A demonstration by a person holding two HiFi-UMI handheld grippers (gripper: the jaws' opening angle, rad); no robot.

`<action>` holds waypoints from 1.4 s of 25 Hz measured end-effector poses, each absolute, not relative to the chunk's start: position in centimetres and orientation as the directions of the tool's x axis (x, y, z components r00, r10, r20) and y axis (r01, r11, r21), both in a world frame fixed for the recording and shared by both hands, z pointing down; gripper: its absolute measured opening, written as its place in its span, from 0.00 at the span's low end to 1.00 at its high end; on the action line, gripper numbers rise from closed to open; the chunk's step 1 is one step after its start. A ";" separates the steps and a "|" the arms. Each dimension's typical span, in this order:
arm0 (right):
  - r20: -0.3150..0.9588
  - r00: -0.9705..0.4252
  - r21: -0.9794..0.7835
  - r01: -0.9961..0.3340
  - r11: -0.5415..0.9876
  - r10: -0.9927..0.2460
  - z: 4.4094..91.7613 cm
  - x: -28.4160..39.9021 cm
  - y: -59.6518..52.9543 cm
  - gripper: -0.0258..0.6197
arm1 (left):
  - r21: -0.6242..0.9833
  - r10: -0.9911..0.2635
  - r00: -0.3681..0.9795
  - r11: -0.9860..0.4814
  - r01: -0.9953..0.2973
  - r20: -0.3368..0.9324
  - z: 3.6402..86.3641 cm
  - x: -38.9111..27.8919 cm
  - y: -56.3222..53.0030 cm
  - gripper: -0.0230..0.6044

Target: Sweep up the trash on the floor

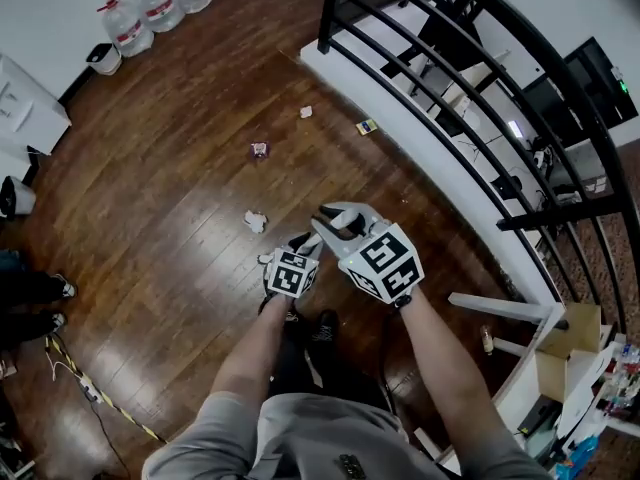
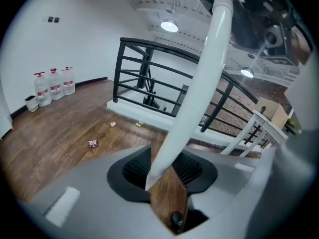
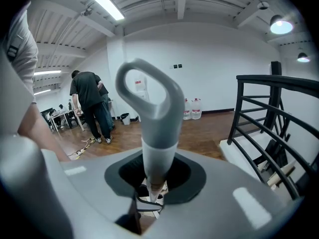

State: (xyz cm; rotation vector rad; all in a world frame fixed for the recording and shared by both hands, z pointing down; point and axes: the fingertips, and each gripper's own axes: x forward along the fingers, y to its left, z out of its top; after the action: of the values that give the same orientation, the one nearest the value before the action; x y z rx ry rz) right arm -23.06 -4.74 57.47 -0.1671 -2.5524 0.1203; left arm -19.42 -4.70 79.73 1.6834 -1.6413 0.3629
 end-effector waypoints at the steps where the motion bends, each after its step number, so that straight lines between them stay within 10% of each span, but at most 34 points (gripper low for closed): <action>1: 0.546 -0.827 -0.117 0.088 0.989 0.137 57.4 -23.8 -5.1 0.15 | 0.310 -0.736 0.150 0.085 -0.947 0.660 79.7 -20.1 -5.3 0.24; 23: 0.481 -0.876 -0.071 -0.069 0.995 -0.027 50.4 -34.4 -13.5 0.14 | 0.308 -0.796 0.229 -0.056 -0.950 0.561 72.8 -30.5 -14.3 0.24; 35: 0.458 -0.863 -0.227 0.117 0.967 0.212 54.4 -37.4 -10.1 0.14 | 0.345 -0.723 0.130 0.157 -0.925 0.678 76.3 -30.9 -7.5 0.22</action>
State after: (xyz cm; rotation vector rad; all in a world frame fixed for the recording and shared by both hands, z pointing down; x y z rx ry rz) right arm -37.40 -10.09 54.37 -0.2334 -2.6187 0.2618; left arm -30.90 -7.52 76.25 1.6110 -1.6384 0.3200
